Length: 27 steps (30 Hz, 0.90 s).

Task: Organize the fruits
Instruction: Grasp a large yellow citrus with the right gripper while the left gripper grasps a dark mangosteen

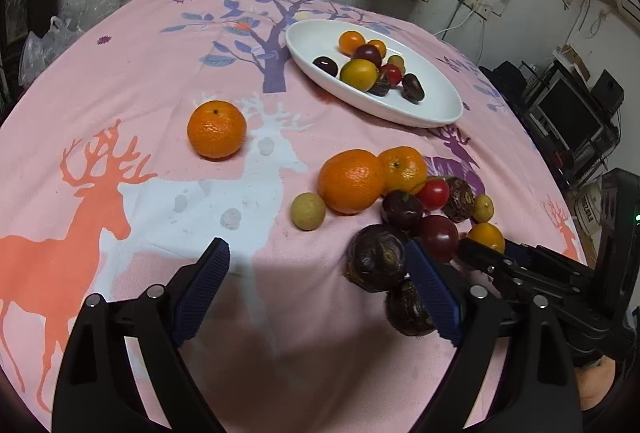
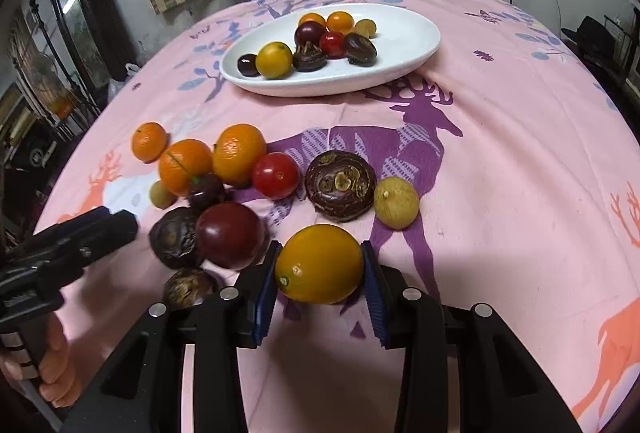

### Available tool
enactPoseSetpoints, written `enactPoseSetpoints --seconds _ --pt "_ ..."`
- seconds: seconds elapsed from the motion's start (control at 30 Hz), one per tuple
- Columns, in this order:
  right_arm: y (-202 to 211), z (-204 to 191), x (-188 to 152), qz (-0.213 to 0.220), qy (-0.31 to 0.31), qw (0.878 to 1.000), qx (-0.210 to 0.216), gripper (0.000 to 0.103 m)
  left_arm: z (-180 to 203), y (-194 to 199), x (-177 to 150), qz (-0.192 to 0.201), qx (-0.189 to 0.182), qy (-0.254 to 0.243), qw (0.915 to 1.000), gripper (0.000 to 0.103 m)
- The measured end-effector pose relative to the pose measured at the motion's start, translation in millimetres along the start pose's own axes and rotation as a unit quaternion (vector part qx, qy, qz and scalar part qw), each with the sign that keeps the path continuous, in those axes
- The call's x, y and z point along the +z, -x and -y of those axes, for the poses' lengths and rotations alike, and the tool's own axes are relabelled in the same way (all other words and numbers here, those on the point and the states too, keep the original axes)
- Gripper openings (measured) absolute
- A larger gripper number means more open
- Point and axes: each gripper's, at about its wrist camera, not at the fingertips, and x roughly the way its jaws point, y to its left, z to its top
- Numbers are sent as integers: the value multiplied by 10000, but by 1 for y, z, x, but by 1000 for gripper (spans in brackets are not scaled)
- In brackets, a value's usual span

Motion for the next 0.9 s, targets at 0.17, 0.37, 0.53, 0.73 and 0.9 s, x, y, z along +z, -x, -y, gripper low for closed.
enactPoseSetpoints --seconds 0.17,0.37,0.53,0.73,0.9 --pt "9 4 -9 108 -38 9999 7 40 17 1 -7 -46 -162 -309 9994 87" --pt "15 9 -9 215 -54 9998 12 40 31 -4 -14 -140 -162 -652 9976 87" --pt "15 13 -7 248 -63 9997 -31 40 41 -9 -21 -213 -129 -884 9958 87" --pt "22 28 -3 367 -262 9990 57 40 43 -13 -26 -361 -150 -920 9950 87" --pt "27 29 -1 427 -273 9986 148 40 51 -18 -29 -425 -50 -1013 9939 86"
